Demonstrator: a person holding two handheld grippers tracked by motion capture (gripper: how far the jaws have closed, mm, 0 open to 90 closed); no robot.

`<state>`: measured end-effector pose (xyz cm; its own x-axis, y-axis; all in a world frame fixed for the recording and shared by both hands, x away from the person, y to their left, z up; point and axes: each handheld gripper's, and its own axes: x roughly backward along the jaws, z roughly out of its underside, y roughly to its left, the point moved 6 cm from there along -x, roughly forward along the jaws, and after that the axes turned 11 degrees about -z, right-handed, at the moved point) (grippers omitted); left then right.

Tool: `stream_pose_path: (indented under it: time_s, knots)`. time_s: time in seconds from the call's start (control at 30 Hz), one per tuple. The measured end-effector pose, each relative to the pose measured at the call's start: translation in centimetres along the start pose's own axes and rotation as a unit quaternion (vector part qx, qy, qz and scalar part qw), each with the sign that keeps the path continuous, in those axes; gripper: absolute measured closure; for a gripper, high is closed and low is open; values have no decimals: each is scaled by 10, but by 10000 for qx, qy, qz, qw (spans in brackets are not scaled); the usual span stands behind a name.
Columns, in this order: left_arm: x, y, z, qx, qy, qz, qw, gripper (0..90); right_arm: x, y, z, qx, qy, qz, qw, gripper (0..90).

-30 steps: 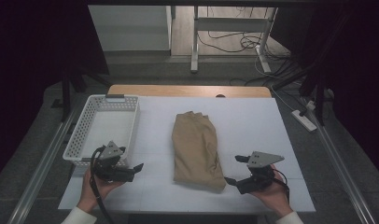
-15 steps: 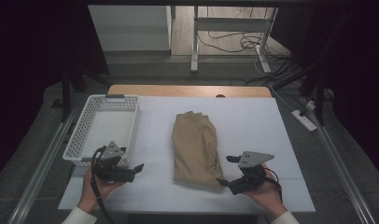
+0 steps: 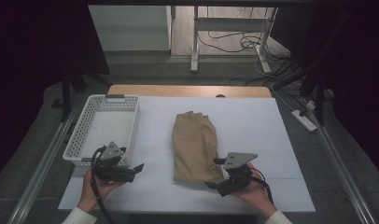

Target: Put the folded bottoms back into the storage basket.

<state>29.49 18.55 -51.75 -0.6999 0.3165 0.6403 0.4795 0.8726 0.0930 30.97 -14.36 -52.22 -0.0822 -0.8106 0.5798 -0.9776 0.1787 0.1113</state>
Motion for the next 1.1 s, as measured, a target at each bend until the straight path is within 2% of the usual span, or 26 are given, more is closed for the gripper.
stream_pose_path:
  time_s: [0.37, 0.53, 0.83, 0.93, 1.1]
  knots:
    - [0, 0, 0, -11, -4, -7, 10000, 87, -11, 6, 1, 70, 186, -97, 9998, 139]
    - [0, 1, 0, 7, -6, -15, 10000, 87, -16, 8, 5, 105, 371, -133, 9992, 139]
    - [-1, 0, 1, -14, 13, -8, 10000, 86, -23, 4, 15, 48, 657, -91, 9978, 141]
    - [-1, 0, 1, -6, 23, -8, 10000, 86, -25, 2, 20, 141, 859, 1, 9962, 148]
    - [-2, -1, 1, -23, 32, 0, 10000, 86, -27, -1, 24, 133, 972, 51, 9952, 160]
